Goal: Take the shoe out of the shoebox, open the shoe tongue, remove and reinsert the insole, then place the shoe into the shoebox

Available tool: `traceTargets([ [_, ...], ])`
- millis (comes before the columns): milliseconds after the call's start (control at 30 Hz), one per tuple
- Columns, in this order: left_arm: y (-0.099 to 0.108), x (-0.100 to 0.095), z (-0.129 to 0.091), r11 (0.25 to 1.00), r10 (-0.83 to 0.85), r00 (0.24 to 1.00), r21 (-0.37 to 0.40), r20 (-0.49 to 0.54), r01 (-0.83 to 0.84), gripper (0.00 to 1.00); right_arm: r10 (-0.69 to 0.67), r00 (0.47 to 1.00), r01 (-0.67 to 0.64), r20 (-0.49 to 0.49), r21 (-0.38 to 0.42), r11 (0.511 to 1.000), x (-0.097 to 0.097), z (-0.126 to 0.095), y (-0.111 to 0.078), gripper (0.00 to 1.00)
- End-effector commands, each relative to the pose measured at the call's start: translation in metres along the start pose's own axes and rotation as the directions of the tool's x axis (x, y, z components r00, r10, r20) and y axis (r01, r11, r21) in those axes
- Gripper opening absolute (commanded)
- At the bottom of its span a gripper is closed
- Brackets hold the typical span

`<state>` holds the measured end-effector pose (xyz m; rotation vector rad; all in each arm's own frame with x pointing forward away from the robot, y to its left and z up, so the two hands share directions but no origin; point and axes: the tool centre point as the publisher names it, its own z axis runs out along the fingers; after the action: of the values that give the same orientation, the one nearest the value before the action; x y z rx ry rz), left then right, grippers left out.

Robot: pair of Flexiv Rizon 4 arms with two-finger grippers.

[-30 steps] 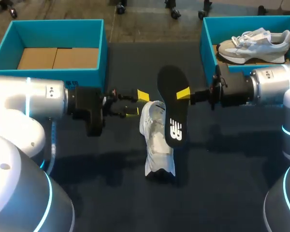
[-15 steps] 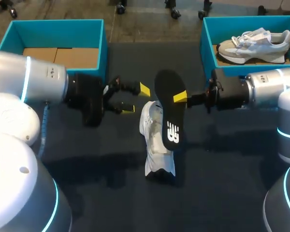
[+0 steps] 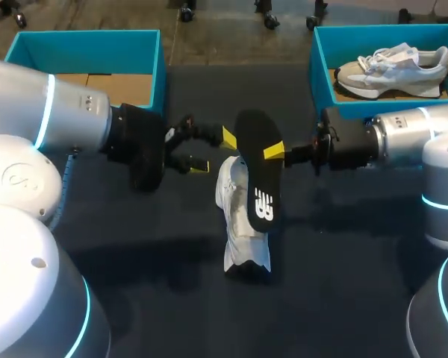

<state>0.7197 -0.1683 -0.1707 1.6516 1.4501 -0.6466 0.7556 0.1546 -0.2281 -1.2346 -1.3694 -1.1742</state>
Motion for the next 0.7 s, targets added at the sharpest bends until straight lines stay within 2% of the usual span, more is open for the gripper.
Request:
traceTargets([
  [33,0.005,-0.009,0.005,0.999,0.021,0.989,0.046,-0.143,-0.014,1.0,-0.005,1.0,0.005,0.023,0.008,1.0,0.0,0.005,0.005,0.0],
  [67,0.007,-0.009,0.007,0.999,0.019,0.983,0.037,-0.182,-0.012,1.0,-0.002,0.999,0.001,0.035,0.009,1.0,0.0,0.005,0.005,0.0],
  [200,0.013,-0.013,0.006,1.0,-0.001,0.98,0.03,-0.197,0.007,1.0,-0.002,0.999,0.001,0.049,0.01,1.0,0.0,0.007,0.005,0.0],
  [700,0.034,-0.033,0.004,0.998,-0.043,0.914,0.018,-0.403,0.054,1.0,0.008,0.999,-0.009,0.042,0.013,1.0,-0.004,0.013,0.003,0.0],
])
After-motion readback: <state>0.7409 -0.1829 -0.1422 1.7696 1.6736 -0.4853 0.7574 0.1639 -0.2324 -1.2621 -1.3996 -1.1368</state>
